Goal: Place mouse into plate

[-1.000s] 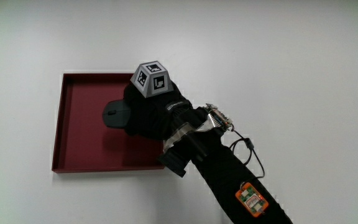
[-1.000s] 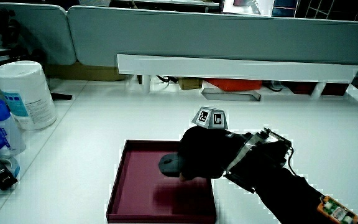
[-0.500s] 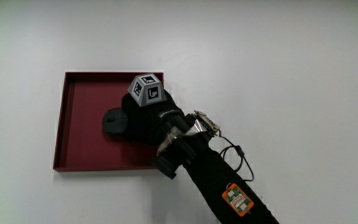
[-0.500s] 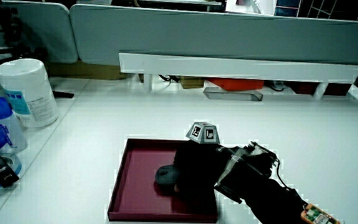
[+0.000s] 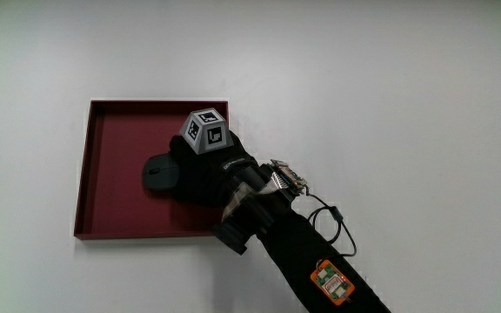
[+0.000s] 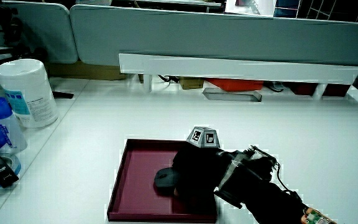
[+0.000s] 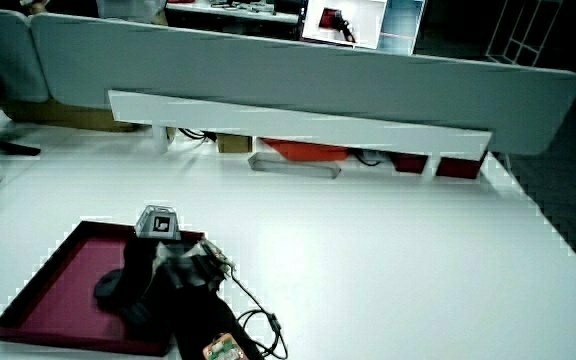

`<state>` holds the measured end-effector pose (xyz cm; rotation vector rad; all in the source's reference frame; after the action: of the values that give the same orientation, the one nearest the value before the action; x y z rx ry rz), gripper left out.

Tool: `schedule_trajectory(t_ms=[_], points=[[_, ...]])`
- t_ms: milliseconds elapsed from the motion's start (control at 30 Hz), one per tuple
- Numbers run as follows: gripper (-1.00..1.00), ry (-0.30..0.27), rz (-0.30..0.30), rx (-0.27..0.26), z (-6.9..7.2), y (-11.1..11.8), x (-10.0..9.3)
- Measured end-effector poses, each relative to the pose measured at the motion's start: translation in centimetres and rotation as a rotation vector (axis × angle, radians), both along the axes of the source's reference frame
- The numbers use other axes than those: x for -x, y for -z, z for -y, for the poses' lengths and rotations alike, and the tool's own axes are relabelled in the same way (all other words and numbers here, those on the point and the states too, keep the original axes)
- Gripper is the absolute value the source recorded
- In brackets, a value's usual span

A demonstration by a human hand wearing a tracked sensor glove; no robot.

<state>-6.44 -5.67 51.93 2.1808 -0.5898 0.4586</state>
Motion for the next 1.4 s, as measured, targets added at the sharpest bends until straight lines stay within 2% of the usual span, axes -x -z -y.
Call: schedule_trajectory(t_ms=[133, 233, 333, 367, 433, 533, 567, 600, 667, 700, 767, 800, 867, 900, 933, 1067, 1400], points=[[-0.26, 0.012, -0.006, 0.018, -0.2, -0.2, 0.0], [-0.42, 0.02, -0.005, 0.05, -0.2, -0.2, -0.1], [-0.58, 0.024, 0.005, 0.052, -0.2, 0.3, -0.5], [-0.63, 0.023, 0.003, 0.036, -0.2, 0.6, -0.5], [-0.74, 0.045, 0.023, 0.047, -0.2, 1.5, -0.8], [-0.89, 0.067, 0.012, 0.016, -0.3, 3.3, -1.2], [-0.95, 0.079, 0.001, 0.023, -0.4, 3.8, -1.4], [-1.0, 0.092, 0.031, 0.023, -0.5, 4.8, -1.6], [-1.0, 0.119, 0.026, 0.022, -0.7, 5.7, -2.2], [-1.0, 0.118, -0.012, -0.002, -0.9, 5.6, -2.5], [-1.0, 0.132, -0.035, -0.035, -1.3, 6.9, -3.2], [-1.0, 0.169, 0.026, -0.045, -1.7, 9.1, -3.6], [-1.0, 0.201, 0.008, -0.101, -2.4, 10.2, -4.3], [-1.0, 0.222, 0.018, -0.113, -2.8, 10.8, -4.7], [-1.0, 0.229, -0.007, -0.13, -3.2, 10.9, -5.1], [-1.0, 0.281, 0.081, -0.156, -4.7, 14.6, -7.0], [-1.0, 0.304, 0.238, -0.36, -7.9, 17.0, -11.9]])
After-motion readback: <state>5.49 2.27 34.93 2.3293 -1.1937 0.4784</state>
